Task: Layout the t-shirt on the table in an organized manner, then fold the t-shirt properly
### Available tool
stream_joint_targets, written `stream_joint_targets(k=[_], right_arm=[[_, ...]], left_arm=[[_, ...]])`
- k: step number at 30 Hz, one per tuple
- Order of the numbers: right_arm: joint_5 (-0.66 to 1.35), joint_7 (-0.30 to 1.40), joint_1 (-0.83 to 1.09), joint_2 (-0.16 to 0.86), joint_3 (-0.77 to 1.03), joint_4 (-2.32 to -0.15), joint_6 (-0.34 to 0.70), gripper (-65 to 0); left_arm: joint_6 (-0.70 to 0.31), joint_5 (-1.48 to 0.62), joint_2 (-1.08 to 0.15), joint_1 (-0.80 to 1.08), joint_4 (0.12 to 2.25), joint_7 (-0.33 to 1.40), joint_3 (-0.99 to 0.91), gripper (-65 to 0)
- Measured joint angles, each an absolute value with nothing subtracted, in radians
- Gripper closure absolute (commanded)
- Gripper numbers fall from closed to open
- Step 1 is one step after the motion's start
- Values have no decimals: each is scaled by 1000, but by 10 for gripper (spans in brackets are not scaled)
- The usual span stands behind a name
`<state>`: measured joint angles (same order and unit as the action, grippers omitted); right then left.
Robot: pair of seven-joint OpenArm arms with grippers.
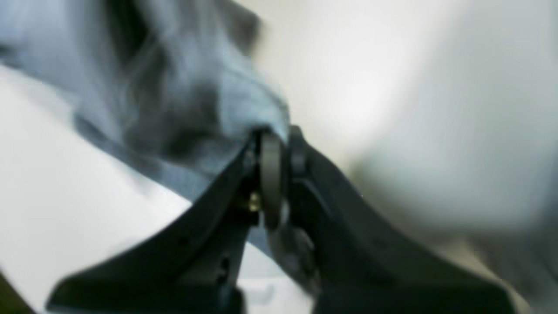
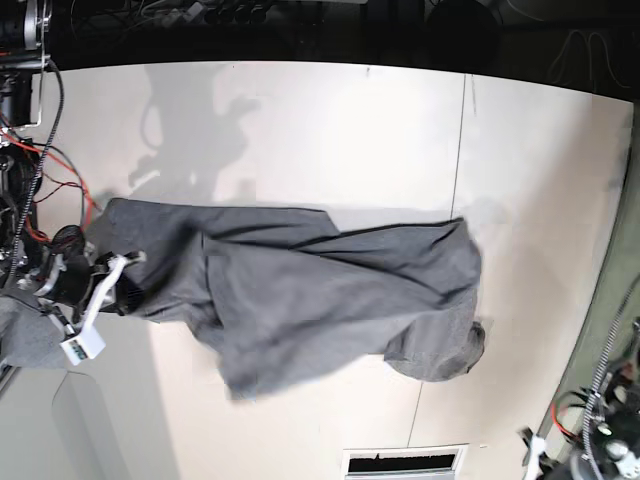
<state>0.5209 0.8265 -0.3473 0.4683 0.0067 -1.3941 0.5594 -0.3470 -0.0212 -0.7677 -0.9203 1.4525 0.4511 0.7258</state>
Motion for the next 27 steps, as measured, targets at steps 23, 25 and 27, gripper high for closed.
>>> stream_joint_targets(k=[23, 25, 27], right_arm=[[612, 816, -93, 428, 22, -1391, 557, 0], [614, 817, -49, 409, 22, -1391, 559, 0], [613, 817, -8, 389, 23, -1391, 559, 0]], left_arm=[[-432, -373, -408, -358, 1693, 619, 595, -257], [-432, -329, -328, -352, 1597, 599, 593, -257], [-430, -273, -262, -355, 1498, 576, 591, -257]])
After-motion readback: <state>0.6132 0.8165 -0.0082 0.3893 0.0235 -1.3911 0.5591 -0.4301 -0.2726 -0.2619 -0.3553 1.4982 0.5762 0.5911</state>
